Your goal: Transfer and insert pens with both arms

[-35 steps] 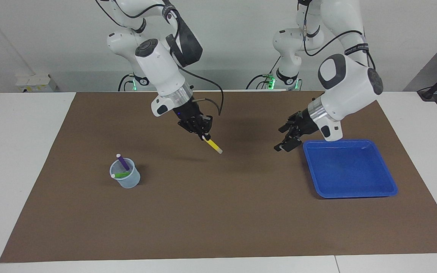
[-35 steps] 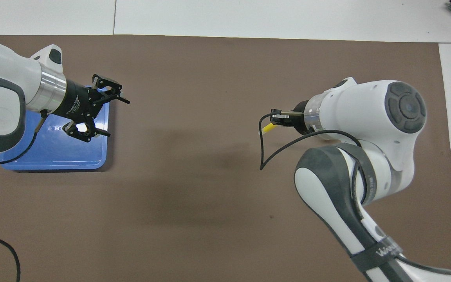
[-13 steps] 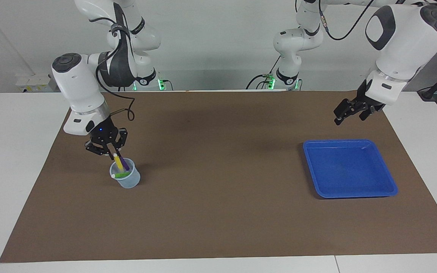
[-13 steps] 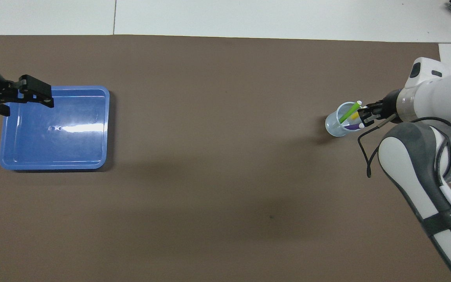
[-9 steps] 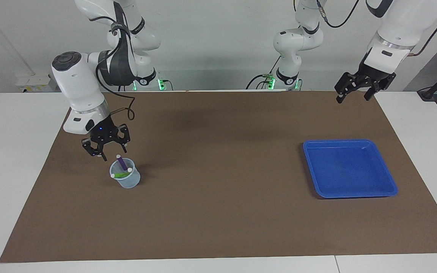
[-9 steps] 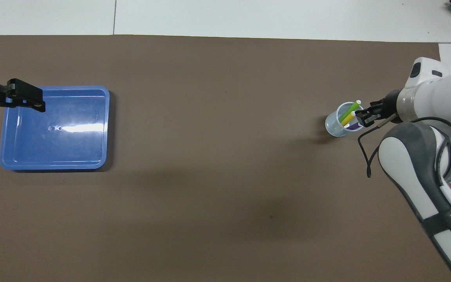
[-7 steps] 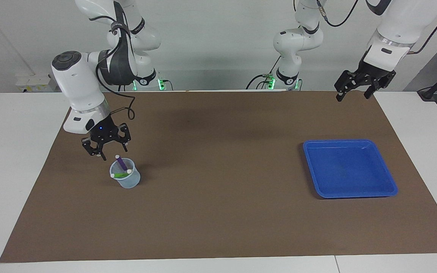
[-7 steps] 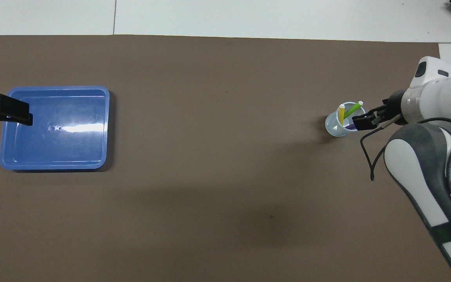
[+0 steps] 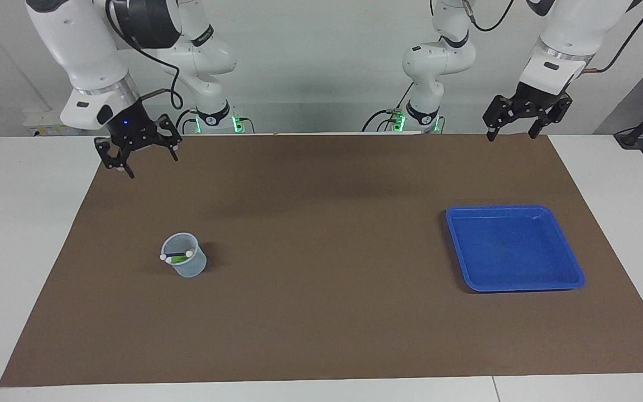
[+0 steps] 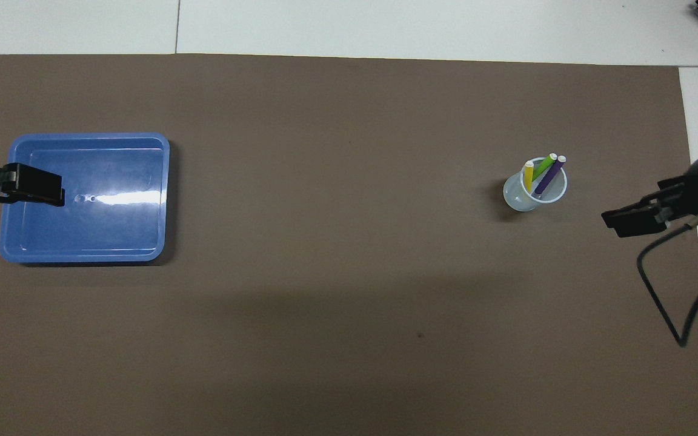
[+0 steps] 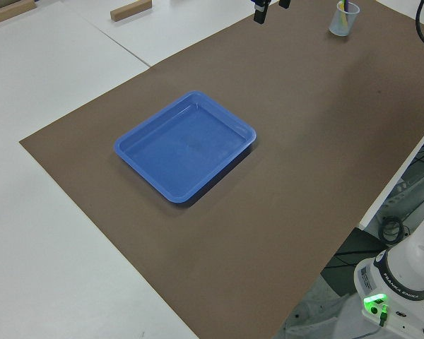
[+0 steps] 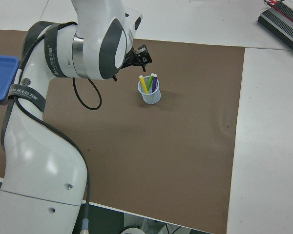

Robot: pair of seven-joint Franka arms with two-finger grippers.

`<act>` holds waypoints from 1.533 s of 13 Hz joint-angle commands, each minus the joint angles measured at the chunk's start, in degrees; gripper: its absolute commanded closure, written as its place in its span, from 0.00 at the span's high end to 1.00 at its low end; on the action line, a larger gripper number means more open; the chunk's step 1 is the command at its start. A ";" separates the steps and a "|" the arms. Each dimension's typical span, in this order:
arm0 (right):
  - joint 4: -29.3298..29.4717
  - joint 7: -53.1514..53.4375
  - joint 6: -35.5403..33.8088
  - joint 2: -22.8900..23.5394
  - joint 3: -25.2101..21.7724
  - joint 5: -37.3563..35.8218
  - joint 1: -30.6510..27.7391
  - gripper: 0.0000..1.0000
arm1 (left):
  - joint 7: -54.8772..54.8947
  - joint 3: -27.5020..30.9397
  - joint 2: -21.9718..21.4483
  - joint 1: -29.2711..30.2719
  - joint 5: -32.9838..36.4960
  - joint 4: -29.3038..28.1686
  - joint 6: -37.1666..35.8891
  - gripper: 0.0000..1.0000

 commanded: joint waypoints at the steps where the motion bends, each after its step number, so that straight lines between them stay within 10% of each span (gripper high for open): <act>1: 3.78 7.20 -7.99 -1.81 0.77 -0.50 -0.89 1.00 | 0.99 0.26 -1.80 -0.36 0.51 -2.08 1.19 1.00; 6: 4.32 8.10 -6.00 1.09 0.69 0.20 -2.39 1.00 | 1.78 0.79 -3.28 0.43 0.60 -4.00 -0.22 1.00; 9: 18.25 8.19 -14.22 6.79 1.03 -1.28 -2.13 1.00 | 1.17 0.61 -3.47 0.08 0.60 -4.28 -0.31 1.00; 20: 12.24 17.86 -4.77 7.78 0.86 -3.84 -1.86 1.00 | 1.08 0.44 -3.55 -0.27 0.60 -4.36 -0.39 1.00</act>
